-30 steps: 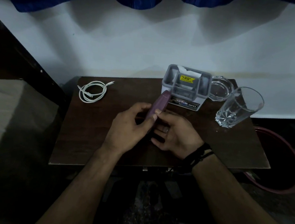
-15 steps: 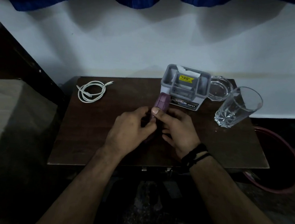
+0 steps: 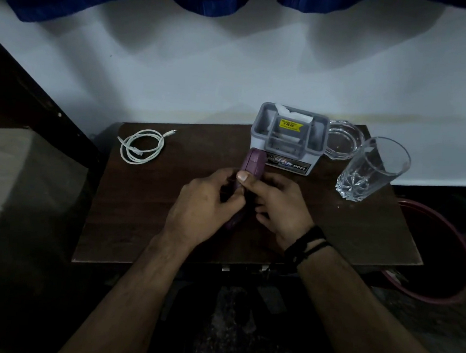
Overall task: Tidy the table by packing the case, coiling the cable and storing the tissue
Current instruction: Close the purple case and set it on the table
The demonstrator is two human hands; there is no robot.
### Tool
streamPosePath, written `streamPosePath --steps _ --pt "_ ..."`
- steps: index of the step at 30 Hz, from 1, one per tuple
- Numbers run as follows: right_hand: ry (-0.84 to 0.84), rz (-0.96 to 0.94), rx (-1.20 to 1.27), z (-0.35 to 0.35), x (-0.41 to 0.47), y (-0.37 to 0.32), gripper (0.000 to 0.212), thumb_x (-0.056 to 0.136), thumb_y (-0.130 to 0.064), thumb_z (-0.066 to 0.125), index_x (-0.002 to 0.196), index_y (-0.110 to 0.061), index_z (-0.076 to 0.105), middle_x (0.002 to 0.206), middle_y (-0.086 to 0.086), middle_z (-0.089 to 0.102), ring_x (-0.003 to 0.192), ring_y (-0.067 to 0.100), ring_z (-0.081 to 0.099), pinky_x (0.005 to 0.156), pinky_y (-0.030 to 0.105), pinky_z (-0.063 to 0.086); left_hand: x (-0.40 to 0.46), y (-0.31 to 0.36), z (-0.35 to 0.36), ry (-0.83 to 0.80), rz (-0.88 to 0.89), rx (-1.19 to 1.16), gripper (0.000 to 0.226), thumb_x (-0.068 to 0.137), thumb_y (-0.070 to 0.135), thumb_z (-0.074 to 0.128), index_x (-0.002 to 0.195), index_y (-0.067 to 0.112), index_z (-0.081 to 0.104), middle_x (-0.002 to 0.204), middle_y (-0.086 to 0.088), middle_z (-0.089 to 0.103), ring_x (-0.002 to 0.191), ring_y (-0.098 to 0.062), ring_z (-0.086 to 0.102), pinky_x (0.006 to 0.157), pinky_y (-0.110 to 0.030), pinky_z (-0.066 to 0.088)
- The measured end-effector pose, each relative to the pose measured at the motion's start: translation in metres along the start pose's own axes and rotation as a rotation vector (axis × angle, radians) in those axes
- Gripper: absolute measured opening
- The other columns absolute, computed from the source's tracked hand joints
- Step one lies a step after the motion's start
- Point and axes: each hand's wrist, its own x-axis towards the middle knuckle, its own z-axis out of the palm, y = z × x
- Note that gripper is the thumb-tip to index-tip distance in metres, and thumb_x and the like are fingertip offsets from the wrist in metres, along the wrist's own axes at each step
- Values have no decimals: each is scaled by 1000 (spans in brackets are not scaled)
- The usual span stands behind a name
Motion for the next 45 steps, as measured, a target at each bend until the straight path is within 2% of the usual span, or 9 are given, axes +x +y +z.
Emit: streamPosePath --steps 6,15,20,23,26,30,35,39,45 --pt "-64 133 92 1 6 6 15 86 -48 73 91 -33 74 77 -16 73 87 13 63 79 33 49 2 -6 0 -36 -54 -111 39 89 37 70 127 42 62 107 15 74 101 -1 69 93 -31 54" --pt "-95 283 296 8 14 6 34 97 -52 59 120 -28 67 105 -1 76 90 19 70 65 31 52 4 -16 -4 -430 -89 -338 101 73 30 77 159 37 24 152 21 41 134 14 42 114 -15 32" --pt "-156 281 220 18 14 7 20 99 -43 58 114 -33 66 100 -6 74 79 13 64 79 36 50 6 -15 -2 -244 -132 -257 91 76 32 85 154 27 38 143 12 54 129 3 51 109 -11 36" --pt "-139 223 118 24 17 12 14 99 -40 58 109 -35 67 93 -9 70 89 14 62 80 36 49 8 -17 2 -79 -175 -90 88 74 42 81 151 22 44 144 -1 56 132 -15 53 111 -28 41" --pt "-145 183 53 30 18 16 18 98 -40 58 113 -36 66 109 -7 70 109 21 63 76 34 48 6 -14 5 31 -206 12 73 80 31 78 146 22 49 136 -8 56 123 -27 58 101 -35 45" --pt "-186 138 53 32 18 18 14 99 -29 61 111 -34 66 109 -11 68 109 19 63 82 36 51 6 -12 7 69 -218 33 67 82 23 76 144 22 50 131 -10 52 114 -34 60 90 -36 46" --pt "-128 111 112 31 24 18 31 100 -18 60 129 -27 61 100 -10 65 83 8 56 71 30 50 8 -17 9 18 -183 59 70 86 26 75 149 17 46 140 -10 54 127 -29 55 100 -35 43" --pt "-17 103 165 35 32 23 45 97 -11 62 140 -24 53 128 1 65 108 18 62 73 33 50 8 -20 10 18 -159 59 57 91 31 71 144 20 53 137 -7 60 124 -26 59 100 -34 45" --pt "-38 71 55 34 30 23 28 99 -6 57 88 -31 62 89 -7 62 83 10 59 67 30 48 12 -21 11 17 -178 76 48 94 26 66 140 20 57 136 -9 59 121 -30 60 100 -36 47"
